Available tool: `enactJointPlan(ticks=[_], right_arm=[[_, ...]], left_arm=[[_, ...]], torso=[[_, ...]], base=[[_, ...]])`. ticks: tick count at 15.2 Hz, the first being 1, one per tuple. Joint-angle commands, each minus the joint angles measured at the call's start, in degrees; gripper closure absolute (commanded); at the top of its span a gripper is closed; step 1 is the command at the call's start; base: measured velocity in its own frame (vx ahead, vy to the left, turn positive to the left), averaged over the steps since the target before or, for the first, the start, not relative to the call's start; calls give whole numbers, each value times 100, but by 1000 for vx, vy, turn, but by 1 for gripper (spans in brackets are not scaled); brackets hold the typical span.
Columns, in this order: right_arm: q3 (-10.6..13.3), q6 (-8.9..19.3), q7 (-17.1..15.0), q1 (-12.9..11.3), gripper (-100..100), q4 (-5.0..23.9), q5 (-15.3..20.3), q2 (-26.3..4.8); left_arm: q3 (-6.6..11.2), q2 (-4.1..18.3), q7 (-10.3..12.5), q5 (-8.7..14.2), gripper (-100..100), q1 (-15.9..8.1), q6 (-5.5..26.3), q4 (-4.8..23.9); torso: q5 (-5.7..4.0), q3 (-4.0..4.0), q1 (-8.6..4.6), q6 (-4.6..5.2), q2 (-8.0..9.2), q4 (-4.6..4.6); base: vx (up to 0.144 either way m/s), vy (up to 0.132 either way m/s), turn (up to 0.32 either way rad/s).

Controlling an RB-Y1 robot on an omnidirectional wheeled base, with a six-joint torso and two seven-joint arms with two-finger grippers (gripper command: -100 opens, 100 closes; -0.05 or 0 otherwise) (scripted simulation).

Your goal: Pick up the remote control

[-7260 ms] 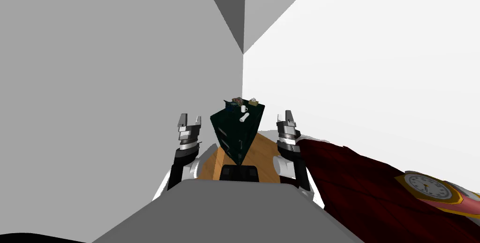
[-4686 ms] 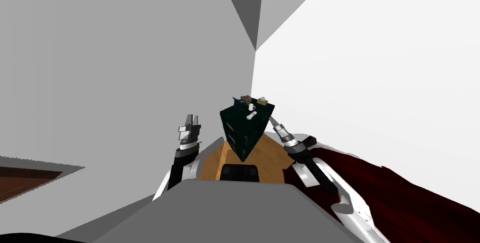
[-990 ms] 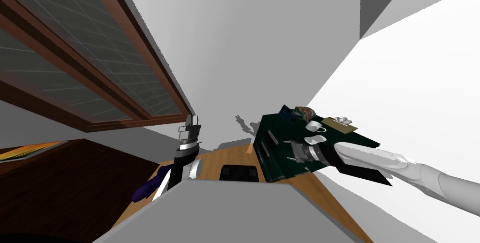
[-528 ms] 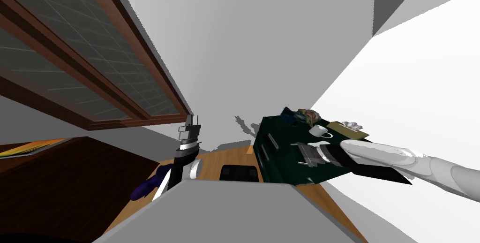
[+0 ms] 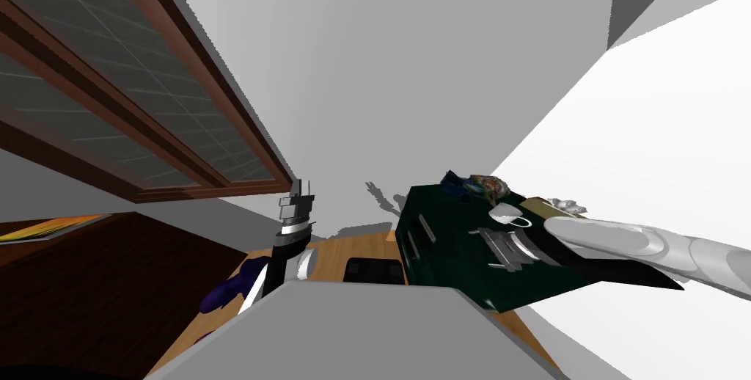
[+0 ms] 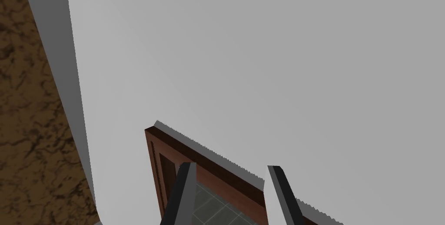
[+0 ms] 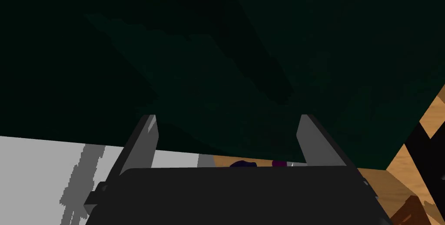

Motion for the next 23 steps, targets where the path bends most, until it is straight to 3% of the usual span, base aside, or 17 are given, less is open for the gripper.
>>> enactJointPlan(ticks=[1, 2, 4, 6, 8, 17, 19, 23], right_arm=[[101, -31, 32, 51, -100, 30, 26, -250], [213, -76, 82, 117, -100, 110, 99, -431], [213, -76, 82, 117, -100, 110, 99, -437], [414, -138, 167, 250, -100, 237, 221, -704], [498, -156, 199, 312, -100, 280, 268, -784], [498, -156, 199, 312, -100, 280, 268, -784], [343, -138, 126, 66, -100, 440, 221, -955], [259, -157, 80, -83, -100, 514, 207, -1083]], left_arm=[[0, 0, 0, 0, 0, 0, 0, 0], [0, 0, 0, 0, 0, 0, 0, 0], [1, 1, 0, 0, 0, 0, 0, 0], [0, 0, 0, 0, 0, 0, 0, 0], [0, 0, 0, 0, 0, -1, 0, 0], [-1, -1, 0, 0, 0, -1, 0, 0], [-1, -1, 0, 0, 0, -1, 0, 0], [-1, -1, 0, 0, 0, -1, 0, 0]], torso=[[0, 0, 0, 0, 0, 0], [-1, -3, -3, 0, -5, -2], [-6, -6, -19, 0, -9, -3], [-3, 0, -6, 1, 1, -1], [-6, 5, -2, -1, 13, 0], [8, 23, 47, 3, 39, 9], [11, 22, 49, 1, 38, 9], [11, 21, 50, 1, 37, 9]], base=[[108, -115, 71], [115, -141, 66], [87, -134, 36], [83, -128, 59], [-2, -45, 86], [-2, -2, 7], [3, 3, -8], [-3, -3, 9]])
